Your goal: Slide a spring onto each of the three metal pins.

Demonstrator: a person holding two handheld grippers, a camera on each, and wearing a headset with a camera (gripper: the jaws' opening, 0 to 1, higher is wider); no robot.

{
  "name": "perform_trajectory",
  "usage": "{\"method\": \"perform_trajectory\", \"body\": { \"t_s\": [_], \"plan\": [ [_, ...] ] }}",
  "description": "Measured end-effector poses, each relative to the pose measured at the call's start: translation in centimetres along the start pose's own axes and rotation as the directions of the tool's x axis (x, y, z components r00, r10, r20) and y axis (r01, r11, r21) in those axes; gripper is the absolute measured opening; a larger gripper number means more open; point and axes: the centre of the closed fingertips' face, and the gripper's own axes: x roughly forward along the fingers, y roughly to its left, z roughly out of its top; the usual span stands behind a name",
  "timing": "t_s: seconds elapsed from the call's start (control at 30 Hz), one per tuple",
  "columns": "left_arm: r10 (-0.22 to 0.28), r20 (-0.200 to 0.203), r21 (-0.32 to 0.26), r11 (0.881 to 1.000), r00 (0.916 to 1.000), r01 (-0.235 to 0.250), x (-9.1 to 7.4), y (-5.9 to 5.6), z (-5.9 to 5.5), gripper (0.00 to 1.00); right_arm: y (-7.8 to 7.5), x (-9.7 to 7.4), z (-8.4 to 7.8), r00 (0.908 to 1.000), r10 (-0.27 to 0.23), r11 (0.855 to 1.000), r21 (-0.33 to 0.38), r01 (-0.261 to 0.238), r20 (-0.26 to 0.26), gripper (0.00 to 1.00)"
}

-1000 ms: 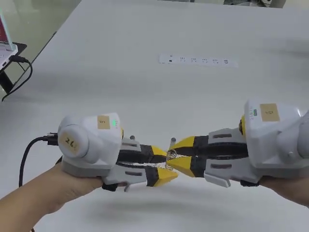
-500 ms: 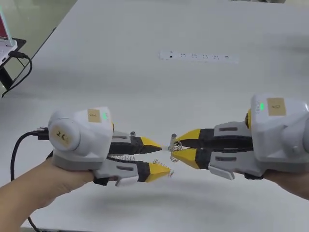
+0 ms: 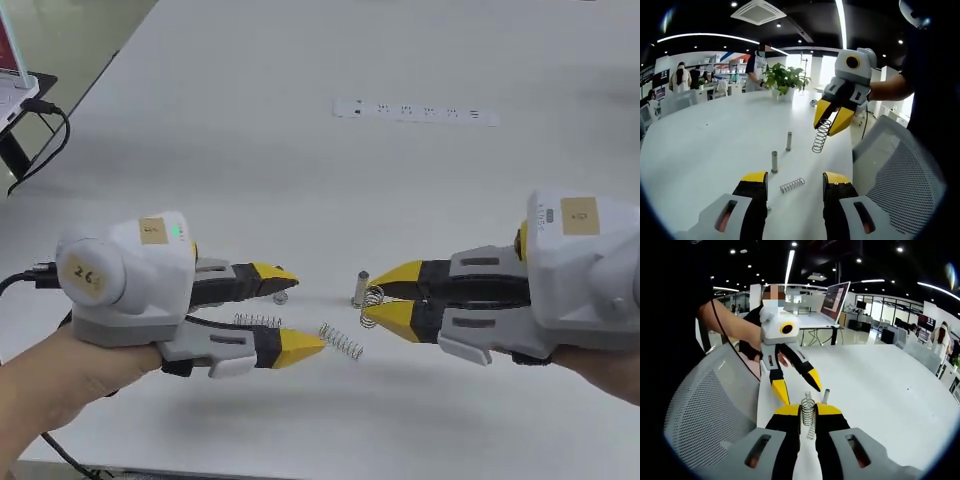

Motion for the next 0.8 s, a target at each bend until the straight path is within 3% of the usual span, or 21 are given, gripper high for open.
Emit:
{"method": "perform_trajectory", "body": {
  "t_s": [0.23,0.43,0.63,0.8],
  "plan": [
    [0.028,-0.01,-0.019,0.999,0.9996,-0.028,-1.1,0.7,-0.8,0.39,-0.4,-0.3,-0.2,0.9999,-0.015,1.0,-0.003,0.015,-0.006,0.07],
    [0.09,-0.026,-0.055,0.994,0.9956,-0.092,-3.0,2.3,-2.3,0.42,-0.9,-0.9,-0.5,0.9993,-0.035,0.999,-0.003,0.034,-0.012,0.07],
    [0.173,-0.026,-0.064,0.983,0.9845,-0.175,-4.1,3.9,-2.7,0.56,-1.4,-1.3,-0.8,0.9983,-0.058,0.998,0.014,0.058,-0.006,0.07],
    [0.201,-0.029,-0.077,0.976,0.9791,-0.203,-4.4,4.3,-3.0,0.64,-1.5,-1.7,-1.1,0.9973,-0.073,0.997,0.018,0.073,-0.009,0.07]
  ]
}}
